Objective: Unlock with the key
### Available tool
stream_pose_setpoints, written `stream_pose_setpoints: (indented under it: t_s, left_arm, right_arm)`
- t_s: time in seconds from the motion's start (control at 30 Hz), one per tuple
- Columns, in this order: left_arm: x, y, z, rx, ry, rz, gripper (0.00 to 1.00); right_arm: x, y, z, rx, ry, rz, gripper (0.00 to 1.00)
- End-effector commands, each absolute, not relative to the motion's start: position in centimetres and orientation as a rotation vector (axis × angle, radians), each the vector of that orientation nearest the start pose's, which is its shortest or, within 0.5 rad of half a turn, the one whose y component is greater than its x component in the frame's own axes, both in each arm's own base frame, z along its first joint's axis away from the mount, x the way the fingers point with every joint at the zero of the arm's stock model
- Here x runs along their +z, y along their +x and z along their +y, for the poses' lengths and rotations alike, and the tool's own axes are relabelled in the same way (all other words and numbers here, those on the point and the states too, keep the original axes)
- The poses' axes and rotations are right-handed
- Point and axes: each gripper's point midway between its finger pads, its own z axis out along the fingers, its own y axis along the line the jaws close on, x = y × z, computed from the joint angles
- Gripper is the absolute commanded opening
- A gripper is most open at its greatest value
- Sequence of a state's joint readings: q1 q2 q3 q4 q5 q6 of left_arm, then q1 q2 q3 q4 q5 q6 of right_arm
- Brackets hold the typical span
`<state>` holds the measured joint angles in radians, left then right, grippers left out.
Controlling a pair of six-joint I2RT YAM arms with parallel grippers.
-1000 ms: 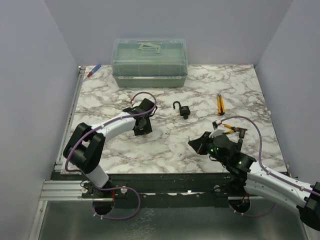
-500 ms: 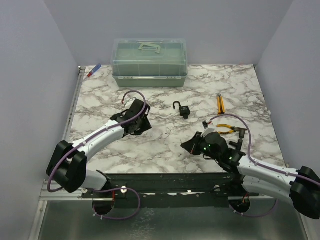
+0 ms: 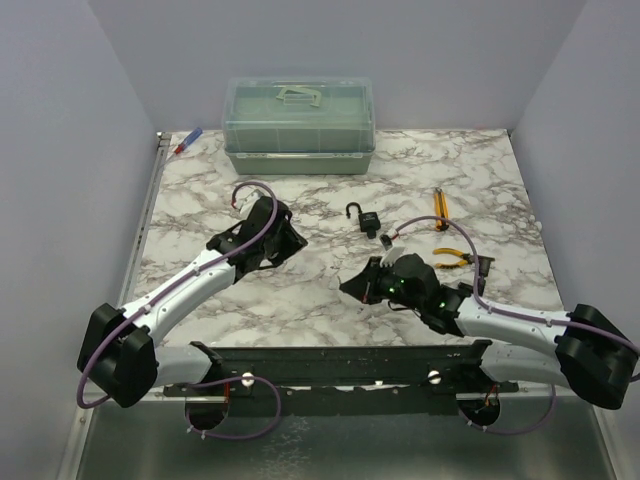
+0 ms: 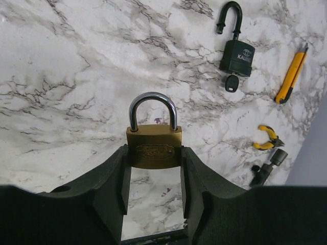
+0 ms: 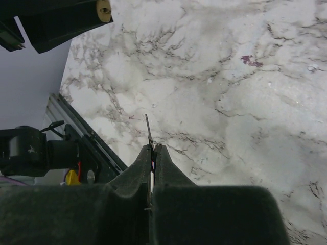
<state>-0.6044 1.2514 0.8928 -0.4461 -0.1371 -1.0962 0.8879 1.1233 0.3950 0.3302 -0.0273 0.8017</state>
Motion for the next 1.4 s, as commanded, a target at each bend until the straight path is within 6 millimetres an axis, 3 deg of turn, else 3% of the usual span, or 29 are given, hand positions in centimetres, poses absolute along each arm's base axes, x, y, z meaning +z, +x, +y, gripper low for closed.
stream_pose_setpoints:
  t_s: [0.0,0.5,0.83,1.17,1.37]
  left_arm:
    - [16.6,28.1,-22.8,-0.814,-0.729,2.317,0.00]
    - [17.9,26.4,-24.9,-0.995,-0.657,2.357,0.00]
    - [18.0,25.4,-25.1,-1.018,-0.606,2.357,0.00]
    - [18.1,25.4,-24.7,-1.008,-0.594,2.338,0.00]
    - [18.0,25.3,-24.7,-1.004,-0.581,2.339,0.00]
  right_arm:
    - [13.1,19.2,31.1,1.150,-0.184,2.078,0.00]
    - [14.5,22.7,33.4,1.052,-0.181,2.054,0.00]
    - [14.9,22.9,35.3,1.062,-0.281,2.089,0.00]
    - [14.1,22.7,35.3,1.052,-0.284,2.126,0.00]
    - [14.7,22.9,35.2,1.046,-0.285,2.111,0.00]
